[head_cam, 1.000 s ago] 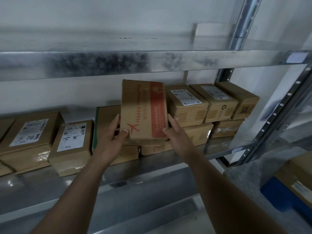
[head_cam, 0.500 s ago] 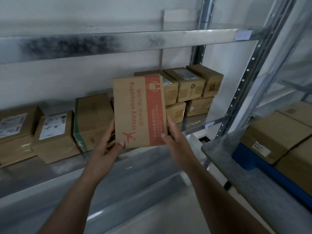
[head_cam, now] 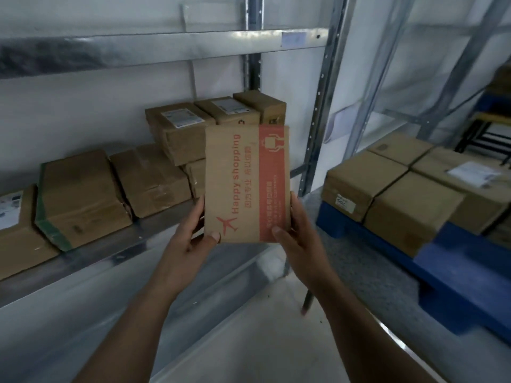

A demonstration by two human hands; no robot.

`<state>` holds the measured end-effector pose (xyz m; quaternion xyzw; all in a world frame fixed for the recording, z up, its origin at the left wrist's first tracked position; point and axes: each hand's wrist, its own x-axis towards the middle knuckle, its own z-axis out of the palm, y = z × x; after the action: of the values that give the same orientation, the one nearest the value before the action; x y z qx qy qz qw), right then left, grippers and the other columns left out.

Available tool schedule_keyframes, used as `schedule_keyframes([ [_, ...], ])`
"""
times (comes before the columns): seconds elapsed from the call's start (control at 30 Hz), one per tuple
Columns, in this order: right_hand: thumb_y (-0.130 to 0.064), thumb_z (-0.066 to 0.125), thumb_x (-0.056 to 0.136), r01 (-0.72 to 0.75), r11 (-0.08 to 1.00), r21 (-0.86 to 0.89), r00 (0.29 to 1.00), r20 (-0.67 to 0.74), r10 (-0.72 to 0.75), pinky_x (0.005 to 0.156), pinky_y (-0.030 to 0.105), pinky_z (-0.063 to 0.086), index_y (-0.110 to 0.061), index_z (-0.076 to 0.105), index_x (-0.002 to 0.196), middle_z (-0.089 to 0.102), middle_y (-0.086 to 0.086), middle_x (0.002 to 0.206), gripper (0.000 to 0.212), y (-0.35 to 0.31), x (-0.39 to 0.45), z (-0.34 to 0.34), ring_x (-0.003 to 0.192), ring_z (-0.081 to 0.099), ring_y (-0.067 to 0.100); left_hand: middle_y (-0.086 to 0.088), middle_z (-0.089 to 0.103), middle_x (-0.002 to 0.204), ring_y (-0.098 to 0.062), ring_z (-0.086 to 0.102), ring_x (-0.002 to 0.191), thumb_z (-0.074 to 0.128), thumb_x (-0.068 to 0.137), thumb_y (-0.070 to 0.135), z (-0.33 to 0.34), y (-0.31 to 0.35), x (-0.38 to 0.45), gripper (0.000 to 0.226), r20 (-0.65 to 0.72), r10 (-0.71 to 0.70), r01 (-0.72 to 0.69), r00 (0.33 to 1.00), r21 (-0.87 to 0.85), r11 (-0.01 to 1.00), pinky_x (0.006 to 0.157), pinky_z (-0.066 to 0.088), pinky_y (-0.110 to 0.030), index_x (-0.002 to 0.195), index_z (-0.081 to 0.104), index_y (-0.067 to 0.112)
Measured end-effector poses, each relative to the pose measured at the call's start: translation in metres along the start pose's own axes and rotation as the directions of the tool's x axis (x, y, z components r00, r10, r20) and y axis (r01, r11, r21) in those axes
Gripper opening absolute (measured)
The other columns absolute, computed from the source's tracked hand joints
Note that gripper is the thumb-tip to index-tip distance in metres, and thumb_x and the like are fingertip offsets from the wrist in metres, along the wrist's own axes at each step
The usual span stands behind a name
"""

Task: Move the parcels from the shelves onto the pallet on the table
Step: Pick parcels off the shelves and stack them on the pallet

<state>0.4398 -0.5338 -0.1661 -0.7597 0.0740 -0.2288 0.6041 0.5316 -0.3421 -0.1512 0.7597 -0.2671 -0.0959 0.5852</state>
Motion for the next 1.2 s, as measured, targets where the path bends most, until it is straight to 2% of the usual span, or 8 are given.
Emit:
schedule_keyframes([
  [0.2,-0.027,0.056,0.088,-0.062,0.998,0.024,0.986,-0.157,0.065,0.101,0.051,0.045,-0.042,0.018,0.148,0.042,-0.006,0.144,0.072,0.009,-0.037,-0.068,0.130,0.046,0.015,0.017,0.039,0.145,0.000,0.039,0.130,0.052,0.094,0.011,0.068,0.021,0.007,0.069,0.147,0.065,-0.062,0.987,-0.029,0.998,0.107,0.036,-0.032,0.145,0.021,0.045],
  [0.4,-0.021,0.054,0.090,-0.048,0.999,0.004,0.933,-0.356,0.046,0.103,0.047,0.044,-0.032,0.015,0.151,0.041,-0.005,0.146,0.073,0.009,-0.077,-0.126,0.130,0.044,0.011,0.017,0.042,0.142,0.005,0.043,0.124,0.052,0.094,0.015,0.138,0.043,0.011,0.066,0.288,0.105,-0.092,0.952,-0.061,0.994,0.081,0.040,-0.002,0.145,0.021,0.043],
  [0.53,-0.036,0.060,0.085,-0.067,0.996,-0.061,0.848,-0.530,0.025,0.101,0.041,0.047,-0.045,0.022,0.145,0.043,-0.006,0.142,0.072,0.011,-0.098,-0.159,0.126,0.048,0.010,0.013,0.042,0.141,0.004,0.042,0.124,0.050,0.095,0.014,0.182,0.061,0.016,0.064,0.419,0.148,-0.130,0.896,-0.070,0.989,0.079,0.038,0.002,0.145,0.021,0.041],
  [0.67,-0.018,0.056,0.092,-0.087,0.992,-0.095,0.760,-0.650,0.005,0.102,0.030,0.046,-0.039,0.020,0.145,0.038,-0.007,0.146,0.067,0.008,-0.117,-0.189,0.127,0.045,0.003,0.012,0.044,0.140,0.005,0.046,0.119,0.051,0.095,0.019,0.228,0.074,0.025,0.061,0.521,0.183,-0.169,0.834,-0.073,0.983,0.091,0.040,-0.009,0.143,0.022,0.042],
  [0.73,-0.026,0.055,0.091,-0.121,0.985,-0.127,0.714,-0.700,-0.003,0.103,0.034,0.045,-0.030,0.019,0.150,0.037,-0.006,0.148,0.070,0.007,-0.127,-0.204,0.130,0.044,0.007,0.014,0.041,0.142,0.002,0.044,0.122,0.051,0.095,0.023,0.252,0.079,0.030,0.062,0.583,0.189,-0.178,0.790,-0.077,0.981,0.097,0.039,-0.015,0.147,0.020,0.039],
  [0.93,-0.036,0.055,0.089,-0.257,0.964,-0.063,0.534,-0.841,0.087,0.103,0.033,0.045,-0.032,0.019,0.150,0.039,-0.007,0.148,0.072,0.011,-0.160,-0.243,0.129,0.045,0.008,0.018,0.025,0.145,0.006,0.032,0.121,0.047,0.098,0.024,0.321,0.094,0.029,0.061,0.716,0.233,-0.216,0.658,-0.117,0.969,0.082,0.030,0.003,0.149,0.015,0.030],
  [1.07,-0.036,0.057,0.092,-0.347,0.938,0.008,0.465,-0.867,0.179,0.103,0.041,0.045,-0.033,0.025,0.148,0.046,-0.007,0.142,0.065,0.030,-0.168,-0.262,0.126,0.048,0.010,0.024,0.018,0.134,0.005,0.021,0.121,0.040,0.100,0.025,0.354,0.095,0.031,0.060,0.799,0.179,-0.184,0.574,-0.088,0.979,0.097,0.022,-0.013,0.149,0.006,0.031],
  [1.2,-0.039,0.060,0.089,-0.451,0.891,0.057,0.427,-0.862,0.272,0.097,0.042,0.049,-0.038,0.032,0.142,0.055,-0.013,0.130,0.060,0.047,-0.162,-0.273,0.116,0.056,0.009,0.011,0.019,0.152,0.001,0.023,0.124,0.034,0.101,0.030,0.374,0.088,0.044,0.058,0.858,0.073,-0.149,0.508,0.005,0.989,0.097,0.022,-0.017,0.149,0.002,0.030],
])
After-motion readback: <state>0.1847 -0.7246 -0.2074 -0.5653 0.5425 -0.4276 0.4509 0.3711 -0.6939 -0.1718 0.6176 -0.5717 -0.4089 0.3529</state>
